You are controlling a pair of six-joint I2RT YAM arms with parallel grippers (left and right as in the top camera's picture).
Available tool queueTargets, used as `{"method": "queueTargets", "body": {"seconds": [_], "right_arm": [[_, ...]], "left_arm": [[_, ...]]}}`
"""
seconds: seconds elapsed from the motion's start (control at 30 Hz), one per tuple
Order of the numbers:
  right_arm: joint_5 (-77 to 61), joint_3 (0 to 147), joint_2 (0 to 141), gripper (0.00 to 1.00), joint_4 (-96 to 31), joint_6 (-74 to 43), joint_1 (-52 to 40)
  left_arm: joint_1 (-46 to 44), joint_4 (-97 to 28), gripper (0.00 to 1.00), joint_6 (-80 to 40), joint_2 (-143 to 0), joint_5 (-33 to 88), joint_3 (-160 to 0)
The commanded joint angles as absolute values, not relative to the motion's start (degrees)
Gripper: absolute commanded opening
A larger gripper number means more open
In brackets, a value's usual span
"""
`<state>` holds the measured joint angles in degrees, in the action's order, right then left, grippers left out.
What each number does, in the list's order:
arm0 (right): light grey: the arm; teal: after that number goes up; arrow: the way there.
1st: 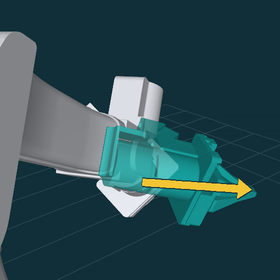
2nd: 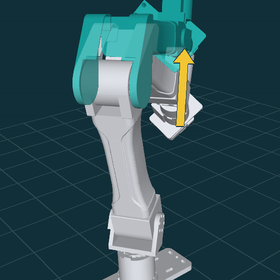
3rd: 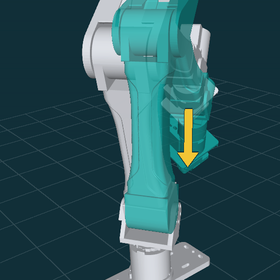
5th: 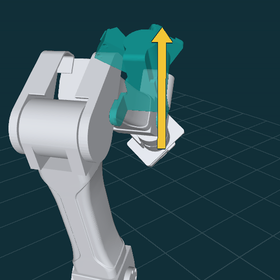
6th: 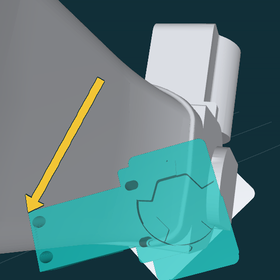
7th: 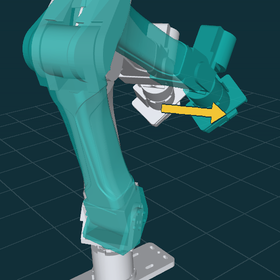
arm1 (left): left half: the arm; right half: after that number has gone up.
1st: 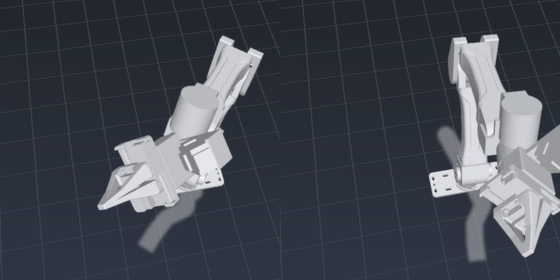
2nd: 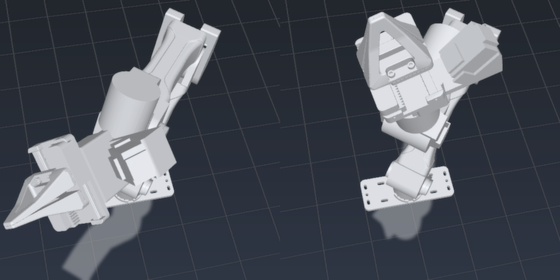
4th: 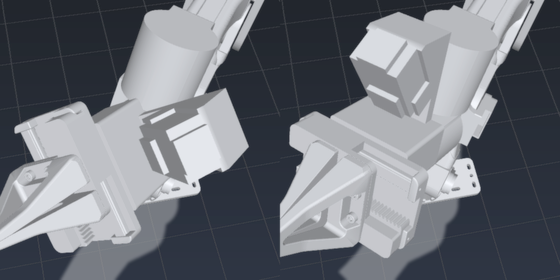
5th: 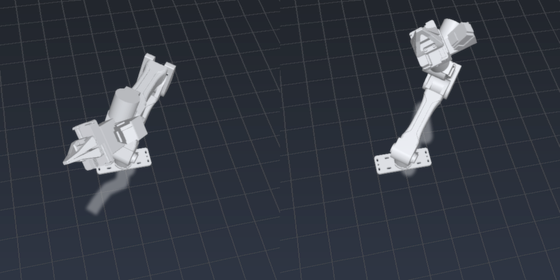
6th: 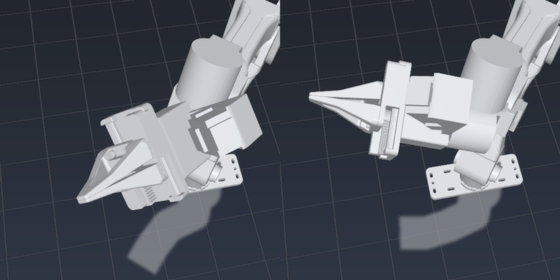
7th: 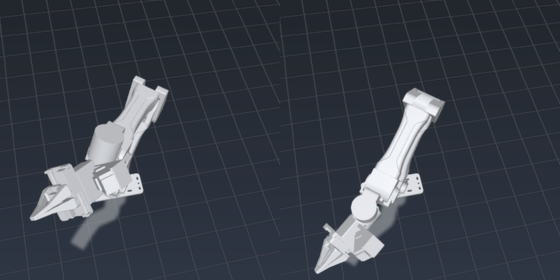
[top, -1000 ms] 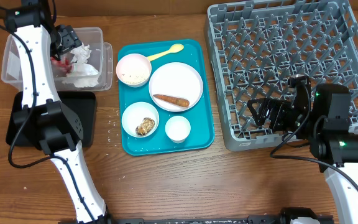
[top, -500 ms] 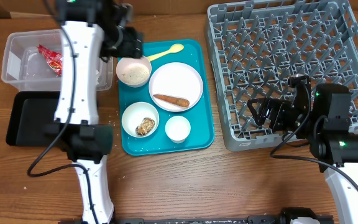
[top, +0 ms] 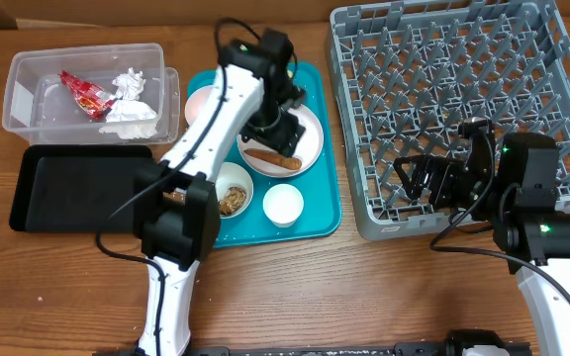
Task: Sort waste into correct bins and load items into the dishwasher
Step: 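Carry the red wrapper to the clear bin and release it, then grasp the carrot on the plate with the left gripper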
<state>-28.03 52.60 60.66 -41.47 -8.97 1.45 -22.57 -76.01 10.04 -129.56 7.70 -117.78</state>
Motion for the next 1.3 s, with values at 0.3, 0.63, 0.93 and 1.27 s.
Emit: {"method": "queueTargets", "body": {"seconds": [0.3,0.63,0.93,1.27], "right_arm": [[-27.9,54.4,60.6,1.00,-43.0,-8.8,1.2],[-27.9,54.4,60.6,1.00,-43.0,-8.8,1.2],[-27.9,54.4,60.6,1.00,-43.0,-8.7,1.2],[-27.1,54.4,60.6,1.00,-43.0,-8.6,1.2]], "left_arm": [[-22.3,-61.3,0.72,33.6,-129.3,3.9,-104.9],[-22.0,-54.5,0.13,34.3,-129.9,4.0,-100.6],[-22.0,-54.7,0.04,18.9,-129.6,0.7,-107.6],[-18.3,-94.6,0.04,-7.6,-129.6,-8.2,-152.7]]}}
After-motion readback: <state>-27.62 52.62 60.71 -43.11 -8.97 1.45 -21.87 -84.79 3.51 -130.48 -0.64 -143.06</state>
